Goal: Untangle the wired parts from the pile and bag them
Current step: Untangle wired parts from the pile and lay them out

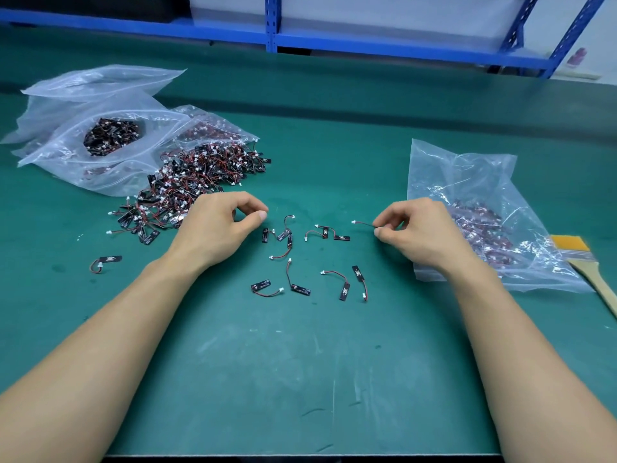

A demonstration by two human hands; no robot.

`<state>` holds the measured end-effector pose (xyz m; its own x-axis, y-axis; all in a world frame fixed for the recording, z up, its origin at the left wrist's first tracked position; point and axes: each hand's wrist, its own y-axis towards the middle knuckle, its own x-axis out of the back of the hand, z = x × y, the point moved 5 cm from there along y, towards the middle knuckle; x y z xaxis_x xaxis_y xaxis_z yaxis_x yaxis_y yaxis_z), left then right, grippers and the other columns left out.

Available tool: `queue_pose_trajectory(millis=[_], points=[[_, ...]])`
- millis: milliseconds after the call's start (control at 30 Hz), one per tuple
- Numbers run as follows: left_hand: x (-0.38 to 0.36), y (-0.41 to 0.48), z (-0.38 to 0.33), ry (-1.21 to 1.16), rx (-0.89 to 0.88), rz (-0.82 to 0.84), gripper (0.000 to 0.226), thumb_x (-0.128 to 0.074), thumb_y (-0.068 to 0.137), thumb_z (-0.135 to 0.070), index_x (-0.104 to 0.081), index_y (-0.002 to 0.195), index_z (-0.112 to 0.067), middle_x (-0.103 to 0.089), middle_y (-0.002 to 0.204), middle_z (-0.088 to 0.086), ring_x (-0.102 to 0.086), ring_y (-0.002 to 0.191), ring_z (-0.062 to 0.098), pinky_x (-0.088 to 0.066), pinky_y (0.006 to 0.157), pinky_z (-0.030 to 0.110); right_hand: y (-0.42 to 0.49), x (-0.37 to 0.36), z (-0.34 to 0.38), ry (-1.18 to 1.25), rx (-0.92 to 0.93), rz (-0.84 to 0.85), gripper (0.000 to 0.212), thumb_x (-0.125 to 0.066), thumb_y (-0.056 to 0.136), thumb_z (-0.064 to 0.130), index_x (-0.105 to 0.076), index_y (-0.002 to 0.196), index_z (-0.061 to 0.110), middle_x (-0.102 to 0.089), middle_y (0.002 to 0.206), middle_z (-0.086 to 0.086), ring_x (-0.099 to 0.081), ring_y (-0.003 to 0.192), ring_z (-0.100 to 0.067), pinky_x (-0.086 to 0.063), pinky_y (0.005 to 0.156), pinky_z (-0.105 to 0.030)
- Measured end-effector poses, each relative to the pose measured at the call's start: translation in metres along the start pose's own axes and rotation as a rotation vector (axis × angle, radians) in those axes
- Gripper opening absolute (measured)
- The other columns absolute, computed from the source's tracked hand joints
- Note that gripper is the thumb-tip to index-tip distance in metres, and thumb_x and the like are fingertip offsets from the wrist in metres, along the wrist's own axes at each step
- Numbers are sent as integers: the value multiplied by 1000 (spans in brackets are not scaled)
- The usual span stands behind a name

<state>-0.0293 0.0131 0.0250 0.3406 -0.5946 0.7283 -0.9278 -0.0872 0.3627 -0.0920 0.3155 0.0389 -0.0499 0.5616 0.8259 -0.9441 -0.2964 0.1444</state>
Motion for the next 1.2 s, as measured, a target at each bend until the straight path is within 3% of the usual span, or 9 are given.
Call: queue_pose_trajectory(millis=[200, 267, 333, 600, 733, 833, 933, 1033, 1200], points=[[1, -2, -3, -1, -9, 3, 6, -70, 90, -25, -76, 92, -27, -49, 55, -42, -46, 54, -11, -30, 57, 21, -12, -3, 1, 133, -59, 399, 12, -77, 74, 14, -77, 70, 25, -74, 66, 3, -64, 58, -3, -45, 56, -12], [1, -2, -4, 0, -11, 6, 6, -71, 90, -25, -76, 92, -26, -49, 55, -42, -46, 54, -11, -30, 57, 21, -16, -6, 0, 133, -69, 500, 4, -78, 71, 21, -78, 73, 24, -75, 69, 1, -67, 62, -6, -50, 63, -22], [2, -2, -5, -6, -7, 6, 6, -70, 91, -24, -76, 92, -26, -49, 55, -42, -47, 54, -11, -30, 57, 21, -17, -7, 0, 129, -63, 533, 11, -76, 66, 30, -78, 75, 24, -76, 70, 1, -67, 65, -8, -52, 72, -32], [4, -2, -11, -8, -23, 2, 11, -70, 91, -21, -74, 99, -27, -55, 63, -38, -48, 65, -10, -34, 63, 19, -19, -7, 2, 136, -54, 558, 3, -80, 77, 24, -79, 75, 23, -76, 70, 2, -67, 66, -6, -48, 74, -31], [1, -4, -25, -19, -204, 67, 24, -68, 89, -11, -72, 106, -28, -62, 109, -12, -44, 94, 8, -37, 90, 27, -20, -3, 3, 129, -75, 511, 18, -74, 83, 28, -77, 66, 22, -74, 66, 0, -63, 68, -2, -42, 64, -22], [-6, -8, -36, 68, -292, 147, 28, -57, 84, -20, -74, 101, -33, -55, 127, -10, -39, 111, 13, -30, 102, 35, -13, 2, 5, 172, -55, 334, 20, -70, 82, 25, -75, 62, 23, -70, 59, 3, -63, 62, -6, -39, 54, -14], [-13, -10, -37, 149, -293, 222, 35, -47, 83, -25, -75, 97, -41, -50, 137, -14, -30, 124, 7, -14, 110, 34, -8, -1, 12, 198, 30, 185, 14, -70, 85, 16, -77, 78, 27, -63, 57, 14, -49, 52, -2, -37, 53, -10], [-16, -11, -37, 176, -295, 237, 34, -46, 86, -28, -75, 95, -43, -47, 139, -18, -28, 129, 6, -2, 113, 26, -10, -14, 23, 121, 133, 201, 24, -68, 86, 12, -78, 96, 31, -61, 70, 11, -45, 57, -2, -36, 59, -11], [-23, -15, -45, 163, -304, 307, 39, -44, 87, -34, -73, 108, -47, -44, 143, -19, -26, 131, 7, -2, 116, 29, -11, -26, 30, 22, 216, 263, 34, -66, 86, 14, -75, 112, 35, -57, 85, 9, -51, 71, 4, -34, 67, -11]])
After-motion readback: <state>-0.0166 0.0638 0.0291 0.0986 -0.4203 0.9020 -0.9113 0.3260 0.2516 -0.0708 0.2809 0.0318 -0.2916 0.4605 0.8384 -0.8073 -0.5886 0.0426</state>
